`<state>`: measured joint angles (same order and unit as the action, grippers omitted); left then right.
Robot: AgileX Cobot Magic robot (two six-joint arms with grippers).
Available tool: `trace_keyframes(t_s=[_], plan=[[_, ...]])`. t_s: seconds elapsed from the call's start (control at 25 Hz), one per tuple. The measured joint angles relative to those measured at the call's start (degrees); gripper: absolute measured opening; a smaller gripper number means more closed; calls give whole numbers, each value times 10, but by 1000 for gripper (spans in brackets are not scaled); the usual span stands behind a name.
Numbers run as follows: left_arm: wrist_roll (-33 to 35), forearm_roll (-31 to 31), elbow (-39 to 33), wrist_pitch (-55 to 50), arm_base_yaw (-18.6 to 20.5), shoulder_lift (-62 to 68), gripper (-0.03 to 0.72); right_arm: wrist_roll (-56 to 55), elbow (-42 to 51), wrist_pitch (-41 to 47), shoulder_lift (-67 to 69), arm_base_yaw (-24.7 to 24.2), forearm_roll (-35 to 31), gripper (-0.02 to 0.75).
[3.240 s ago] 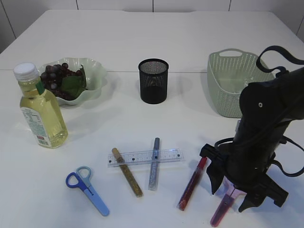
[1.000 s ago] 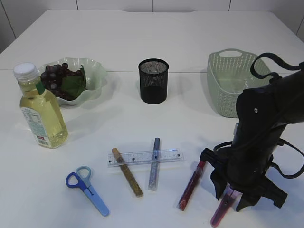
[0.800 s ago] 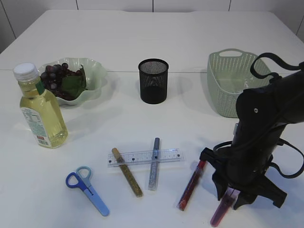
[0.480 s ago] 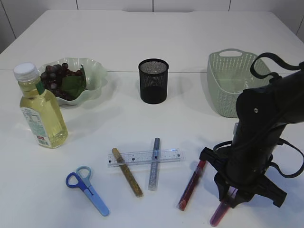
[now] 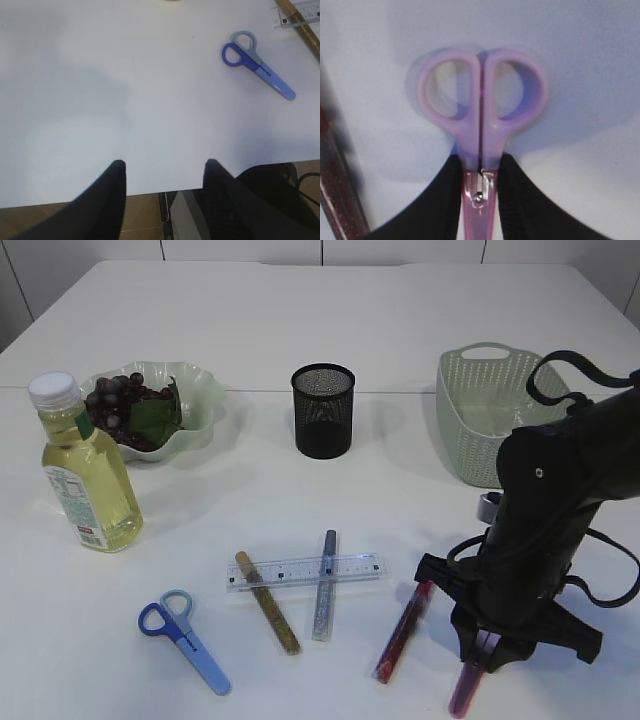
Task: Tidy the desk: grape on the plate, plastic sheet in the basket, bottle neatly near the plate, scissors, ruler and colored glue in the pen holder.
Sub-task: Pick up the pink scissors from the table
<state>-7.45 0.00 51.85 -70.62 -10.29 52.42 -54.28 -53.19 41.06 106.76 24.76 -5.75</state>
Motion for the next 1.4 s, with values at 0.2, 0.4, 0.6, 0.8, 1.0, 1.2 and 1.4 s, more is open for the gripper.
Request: trace_keyframes(t_s=[0.2, 0.4, 0.6, 0.8, 1.0, 1.2, 1.4], plan=[[0, -4, 0, 0, 0, 0, 363, 71, 0, 0, 0, 0, 0, 200], [0, -4, 0, 0, 0, 0, 363, 156, 0, 2, 0, 0, 0, 200], [0, -4, 0, 0, 0, 0, 363, 224, -1, 18, 0, 0, 0, 200], [0, -5, 0, 0, 0, 0, 363, 262, -1, 43, 0, 0, 13, 199], [0, -9, 0, 0, 0, 0, 363, 314, -1, 55, 0, 0, 27, 199], [0, -9, 0, 0, 0, 0, 363, 369, -1, 70, 0, 0, 28, 199], [0, -9, 0, 0, 0, 0, 363, 409, -1, 70, -22, 0, 33, 199]])
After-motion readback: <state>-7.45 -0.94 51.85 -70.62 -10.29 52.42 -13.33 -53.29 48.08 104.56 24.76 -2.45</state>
